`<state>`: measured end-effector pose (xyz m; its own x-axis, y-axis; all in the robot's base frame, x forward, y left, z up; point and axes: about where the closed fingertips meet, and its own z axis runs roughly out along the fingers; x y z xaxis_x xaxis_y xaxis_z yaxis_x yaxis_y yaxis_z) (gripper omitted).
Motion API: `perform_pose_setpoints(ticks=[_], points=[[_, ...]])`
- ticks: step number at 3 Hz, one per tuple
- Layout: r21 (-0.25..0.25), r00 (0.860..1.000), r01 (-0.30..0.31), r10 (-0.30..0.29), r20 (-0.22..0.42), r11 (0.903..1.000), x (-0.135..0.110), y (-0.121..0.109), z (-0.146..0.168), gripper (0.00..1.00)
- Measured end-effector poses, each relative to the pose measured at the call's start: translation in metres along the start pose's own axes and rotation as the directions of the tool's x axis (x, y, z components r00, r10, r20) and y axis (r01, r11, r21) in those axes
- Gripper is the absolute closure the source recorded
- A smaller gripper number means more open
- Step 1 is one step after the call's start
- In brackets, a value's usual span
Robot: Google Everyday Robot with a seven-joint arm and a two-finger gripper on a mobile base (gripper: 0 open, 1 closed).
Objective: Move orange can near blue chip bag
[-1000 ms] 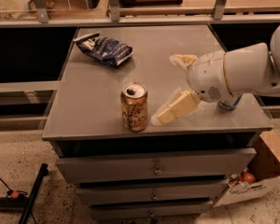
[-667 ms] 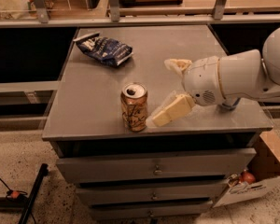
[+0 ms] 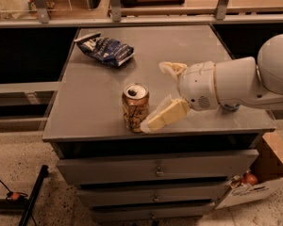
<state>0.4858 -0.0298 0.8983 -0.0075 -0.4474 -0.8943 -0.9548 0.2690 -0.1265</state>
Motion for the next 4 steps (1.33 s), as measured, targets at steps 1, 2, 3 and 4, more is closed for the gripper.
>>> perform_pose_setpoints(ticks=[1, 2, 3, 4], points=[[-0.011, 1.000, 0.014, -0.014, 0.001, 0.9998, -0.003, 0.006, 0.010, 0.00], [-0.033, 1.000, 0.022, -0.021, 0.001, 0.9992, -0.005, 0.013, 0.022, 0.00], [-0.034, 1.000, 0.009, -0.009, 0.006, 0.9994, -0.005, 0.016, 0.027, 0.18], [-0.028, 1.000, -0.009, 0.009, 0.006, 0.9996, -0.003, 0.017, 0.028, 0.41]])
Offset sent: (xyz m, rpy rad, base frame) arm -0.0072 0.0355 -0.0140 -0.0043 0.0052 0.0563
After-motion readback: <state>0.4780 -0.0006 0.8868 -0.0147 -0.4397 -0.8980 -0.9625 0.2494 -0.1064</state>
